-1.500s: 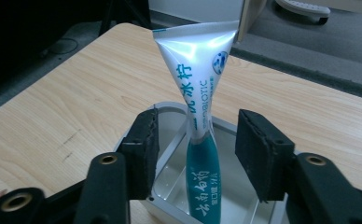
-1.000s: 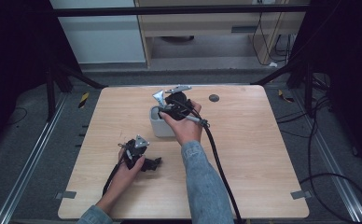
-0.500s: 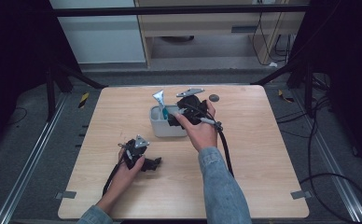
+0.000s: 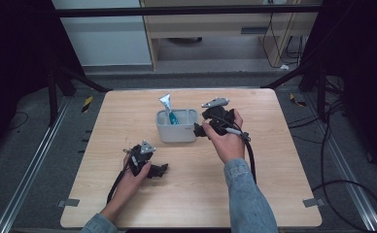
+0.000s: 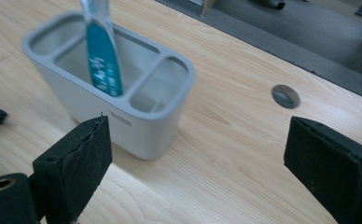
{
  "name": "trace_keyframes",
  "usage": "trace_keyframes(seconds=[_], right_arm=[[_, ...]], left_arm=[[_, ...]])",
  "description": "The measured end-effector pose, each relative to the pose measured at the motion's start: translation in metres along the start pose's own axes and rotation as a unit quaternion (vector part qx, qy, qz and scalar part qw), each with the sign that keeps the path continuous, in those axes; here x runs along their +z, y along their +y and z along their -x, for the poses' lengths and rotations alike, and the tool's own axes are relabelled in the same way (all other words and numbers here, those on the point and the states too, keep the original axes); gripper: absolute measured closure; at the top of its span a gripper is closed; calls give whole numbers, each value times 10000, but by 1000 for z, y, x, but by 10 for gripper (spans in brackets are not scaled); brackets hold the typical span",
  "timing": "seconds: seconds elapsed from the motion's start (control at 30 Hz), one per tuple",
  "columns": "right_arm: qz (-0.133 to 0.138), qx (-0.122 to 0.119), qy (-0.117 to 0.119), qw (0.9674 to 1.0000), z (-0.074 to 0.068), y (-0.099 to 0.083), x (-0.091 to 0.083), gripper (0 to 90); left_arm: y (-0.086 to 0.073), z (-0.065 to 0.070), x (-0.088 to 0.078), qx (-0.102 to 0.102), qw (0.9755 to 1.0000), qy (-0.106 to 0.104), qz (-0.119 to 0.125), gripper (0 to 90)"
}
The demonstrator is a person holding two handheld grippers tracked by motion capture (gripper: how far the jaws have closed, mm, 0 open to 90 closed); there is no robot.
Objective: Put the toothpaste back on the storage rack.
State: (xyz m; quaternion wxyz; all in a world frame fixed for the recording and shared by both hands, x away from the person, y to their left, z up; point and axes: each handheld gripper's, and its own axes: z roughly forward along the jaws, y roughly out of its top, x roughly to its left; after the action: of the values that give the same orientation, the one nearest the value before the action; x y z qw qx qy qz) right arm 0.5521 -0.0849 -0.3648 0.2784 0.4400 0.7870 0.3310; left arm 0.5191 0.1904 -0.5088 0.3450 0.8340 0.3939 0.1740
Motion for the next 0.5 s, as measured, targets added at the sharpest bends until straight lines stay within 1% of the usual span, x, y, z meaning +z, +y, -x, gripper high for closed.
trace_keyframes(seconds=[0.07,0.17,0.27,0.43,0.5], right_arm=[[-60,-31,-67,10000,7,-7,-1,80],[-144,7,-148,9998,16,-17,-1,82],[-196,92,-252,9994,28,-29,-1,81],[-321,250,-300,9987,41,-44,1,83],[-400,252,-363,9982,47,-51,3,82]], left_arm=[[0,0,0,1,10000,1,-1,0],[0,0,0,-2,10000,0,-1,0],[0,0,0,-4,10000,1,1,0],[0,0,0,-20,10000,-3,5,0],[0,0,0,-20,10000,-2,6,0]])
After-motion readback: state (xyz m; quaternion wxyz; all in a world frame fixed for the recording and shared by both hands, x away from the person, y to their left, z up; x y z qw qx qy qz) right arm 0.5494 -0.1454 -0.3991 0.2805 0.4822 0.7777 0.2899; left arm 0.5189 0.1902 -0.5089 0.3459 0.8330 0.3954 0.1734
